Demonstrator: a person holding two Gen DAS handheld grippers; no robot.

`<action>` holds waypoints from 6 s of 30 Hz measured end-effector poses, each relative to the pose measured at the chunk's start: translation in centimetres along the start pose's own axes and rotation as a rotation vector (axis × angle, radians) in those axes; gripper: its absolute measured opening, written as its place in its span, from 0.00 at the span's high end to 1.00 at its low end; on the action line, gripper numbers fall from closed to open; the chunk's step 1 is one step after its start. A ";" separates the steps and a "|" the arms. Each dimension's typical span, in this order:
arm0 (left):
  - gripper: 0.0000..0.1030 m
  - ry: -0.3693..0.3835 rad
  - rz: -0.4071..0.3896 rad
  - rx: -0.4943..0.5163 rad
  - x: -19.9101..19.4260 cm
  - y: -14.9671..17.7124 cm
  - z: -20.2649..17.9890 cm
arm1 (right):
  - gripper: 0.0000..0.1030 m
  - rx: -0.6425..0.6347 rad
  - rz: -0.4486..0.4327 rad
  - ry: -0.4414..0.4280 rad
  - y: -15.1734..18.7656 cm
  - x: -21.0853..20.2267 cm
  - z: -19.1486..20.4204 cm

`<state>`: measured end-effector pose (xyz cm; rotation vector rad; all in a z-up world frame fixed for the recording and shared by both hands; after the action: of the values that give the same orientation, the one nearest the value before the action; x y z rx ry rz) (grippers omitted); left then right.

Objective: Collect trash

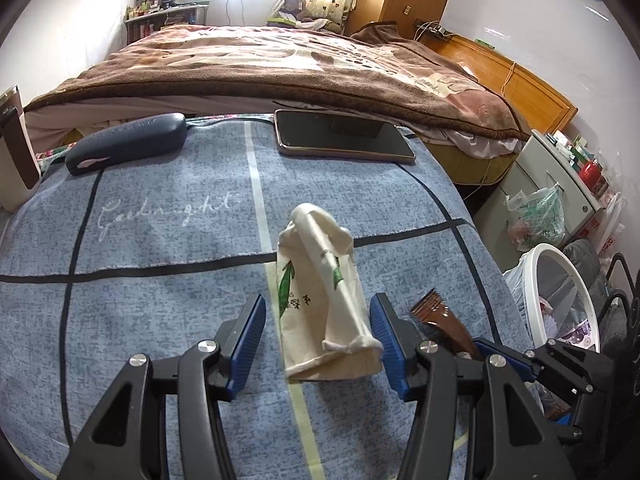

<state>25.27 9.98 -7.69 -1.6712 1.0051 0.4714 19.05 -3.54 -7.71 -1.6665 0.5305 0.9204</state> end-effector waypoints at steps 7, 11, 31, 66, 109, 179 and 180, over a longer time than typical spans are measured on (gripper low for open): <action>0.52 -0.001 0.006 -0.016 0.8 0.4 0.1 | 0.77 0.029 -0.002 0.002 0.0 0.0 -0.5; 0.55 -0.004 -0.003 -0.016 0.6 0.4 0.2 | 0.77 0.038 -0.003 -0.001 0.1 0.0 -0.6; 0.59 -0.017 -0.059 0.053 -2.4 2.2 -2.9 | 0.77 0.109 -0.045 0.003 0.9 -2.0 -1.7; 0.59 0.120 -0.108 0.285 -4.8 4.5 -18.5 | 0.77 0.314 -0.164 0.159 5.6 -10.8 -13.1; 0.41 0.112 -0.116 0.348 -3.8 9.4 -25.6 | 0.45 0.462 -0.166 0.300 11.6 -13.5 -19.1; 0.39 -0.003 -0.264 0.286 -10.7 14.0 -23.0 | 0.45 0.430 -0.308 0.391 14.2 -18.8 -12.8; 0.39 -0.003 -0.264 0.285 -10.8 14.0 -23.0 | 0.45 0.430 -0.307 0.392 14.2 -18.8 -12.8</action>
<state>3.86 -8.05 -0.11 -1.5157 0.7927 0.1480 1.12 -22.00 -0.10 -1.4761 0.6585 0.2288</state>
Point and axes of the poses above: each gripper's, at about its wrist camera, not at the fingertips, and x roughly the way its jaws point, z to its left, y to its underside, the point moved 4 cm from there along x, roughly the way its jaws point, and after that the axes turned 11 degrees about y, right-handed, at the moved point
